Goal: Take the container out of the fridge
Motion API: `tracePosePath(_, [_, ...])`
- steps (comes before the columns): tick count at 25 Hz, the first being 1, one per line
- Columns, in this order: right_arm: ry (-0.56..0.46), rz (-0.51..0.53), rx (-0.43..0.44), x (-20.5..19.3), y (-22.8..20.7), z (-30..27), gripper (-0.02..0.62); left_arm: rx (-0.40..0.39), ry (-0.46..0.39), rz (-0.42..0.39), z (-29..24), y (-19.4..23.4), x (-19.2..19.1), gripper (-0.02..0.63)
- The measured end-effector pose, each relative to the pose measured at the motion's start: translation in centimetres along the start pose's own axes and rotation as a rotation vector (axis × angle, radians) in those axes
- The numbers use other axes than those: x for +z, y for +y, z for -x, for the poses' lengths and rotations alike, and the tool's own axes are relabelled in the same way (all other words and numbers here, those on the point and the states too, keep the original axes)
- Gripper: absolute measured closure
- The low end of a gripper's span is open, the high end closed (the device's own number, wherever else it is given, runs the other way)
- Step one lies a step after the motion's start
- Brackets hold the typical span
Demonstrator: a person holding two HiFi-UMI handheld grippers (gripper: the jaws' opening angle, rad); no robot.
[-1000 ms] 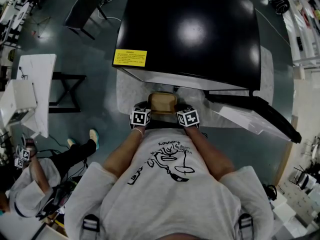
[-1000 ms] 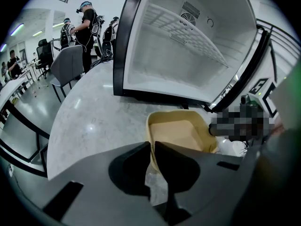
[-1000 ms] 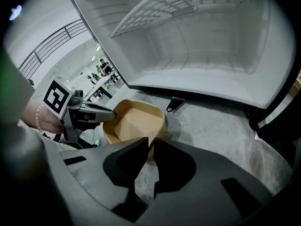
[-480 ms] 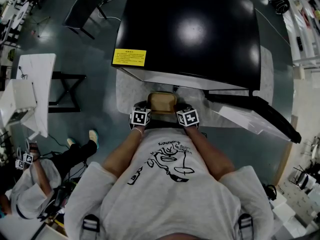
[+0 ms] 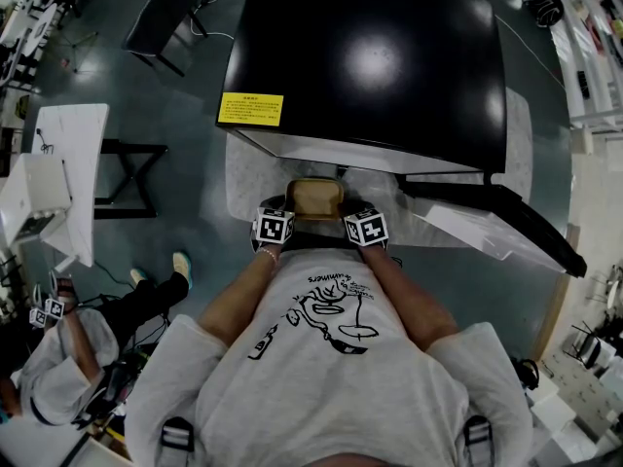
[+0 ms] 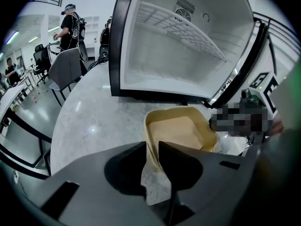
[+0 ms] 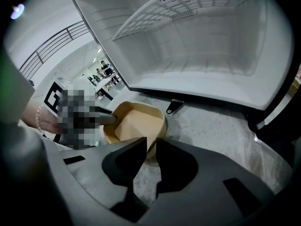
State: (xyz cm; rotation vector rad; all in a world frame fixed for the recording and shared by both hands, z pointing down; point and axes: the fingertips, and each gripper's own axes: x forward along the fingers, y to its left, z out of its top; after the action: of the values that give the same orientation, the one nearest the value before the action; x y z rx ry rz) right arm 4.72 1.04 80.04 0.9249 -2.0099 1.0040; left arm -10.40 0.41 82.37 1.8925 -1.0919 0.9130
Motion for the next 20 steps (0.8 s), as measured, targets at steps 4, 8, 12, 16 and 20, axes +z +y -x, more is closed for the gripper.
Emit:
tracePosePath(4, [-0.01,0.008,-0.009,0.0,-0.3,0.1,0.522,0.0,-0.023,-0.001,0.1,-0.3,0.3,0.509])
tracePosePath(8, [-0.02,0.017,-0.014,0.4,-0.1,0.3,0.52,0.004,-0.028,-0.002,0.6,-0.3,0.8,0.505])
tracePosePath(12, [-0.027,0.02,-0.018,0.5,-0.2,0.5,0.505,0.007,-0.031,-0.003,0.9,-0.4,1.0,0.502])
tracePosePath(16, [-0.031,0.02,-0.018,0.6,-0.2,0.4,0.494,0.011,-0.036,-0.007,0.7,-0.2,0.9,0.498])
tracePosePath(20, [-0.039,0.026,-0.031,0.9,-0.3,0.7,0.489,0.016,-0.04,-0.008,1.1,-0.2,1.3,0.486])
